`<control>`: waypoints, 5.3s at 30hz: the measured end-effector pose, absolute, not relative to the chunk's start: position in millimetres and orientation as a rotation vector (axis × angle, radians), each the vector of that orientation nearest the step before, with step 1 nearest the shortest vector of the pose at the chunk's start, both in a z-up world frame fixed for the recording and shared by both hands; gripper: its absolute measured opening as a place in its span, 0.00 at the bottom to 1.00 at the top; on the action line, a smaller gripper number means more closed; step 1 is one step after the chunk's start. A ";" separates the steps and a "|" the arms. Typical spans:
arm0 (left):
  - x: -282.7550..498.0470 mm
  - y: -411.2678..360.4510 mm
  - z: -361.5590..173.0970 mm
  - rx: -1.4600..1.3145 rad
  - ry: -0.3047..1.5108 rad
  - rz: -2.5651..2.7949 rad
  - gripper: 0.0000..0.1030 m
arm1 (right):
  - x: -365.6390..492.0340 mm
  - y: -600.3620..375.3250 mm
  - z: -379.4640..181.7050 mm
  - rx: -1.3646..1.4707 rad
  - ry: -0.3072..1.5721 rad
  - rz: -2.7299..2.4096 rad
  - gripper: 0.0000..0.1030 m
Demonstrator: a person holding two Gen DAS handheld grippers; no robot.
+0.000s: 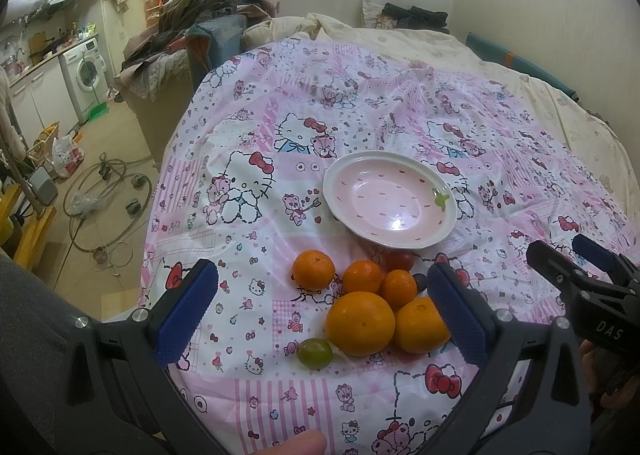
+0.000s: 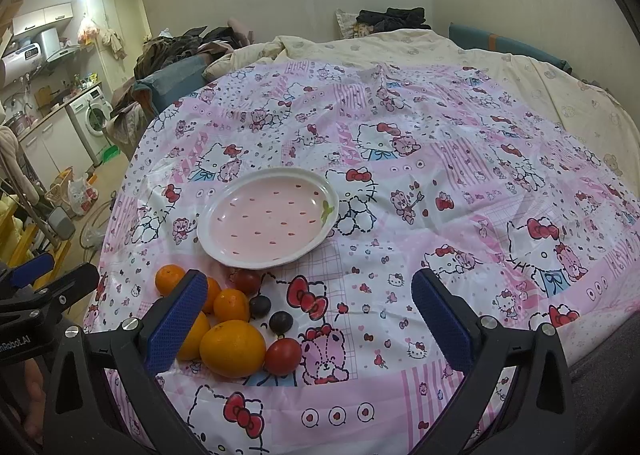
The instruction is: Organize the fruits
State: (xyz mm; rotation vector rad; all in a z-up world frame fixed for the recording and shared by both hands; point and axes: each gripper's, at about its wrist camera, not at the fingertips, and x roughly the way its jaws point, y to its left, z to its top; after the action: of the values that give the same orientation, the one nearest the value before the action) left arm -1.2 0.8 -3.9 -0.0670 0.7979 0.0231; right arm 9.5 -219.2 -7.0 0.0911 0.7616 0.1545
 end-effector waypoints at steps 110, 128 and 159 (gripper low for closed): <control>76.9 38.3 -57.7 -0.154 1.272 0.040 1.00 | 94.7 -71.0 -152.7 -0.544 1.428 0.855 0.25; 80.5 -38.3 -97.1 0.189 1.569 -0.342 0.89 | 87.8 -168.8 -72.1 -0.055 1.228 0.642 0.25; 90.3 -53.5 -106.2 0.314 1.561 -0.438 0.54 | 88.9 -165.6 -69.7 -0.046 1.218 0.672 0.25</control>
State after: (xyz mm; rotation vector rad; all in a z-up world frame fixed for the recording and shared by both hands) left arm 90.3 -53.5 -106.2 0.3135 1.5609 -0.4383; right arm 88.9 -165.6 -69.7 -0.0461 1.2178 0.6717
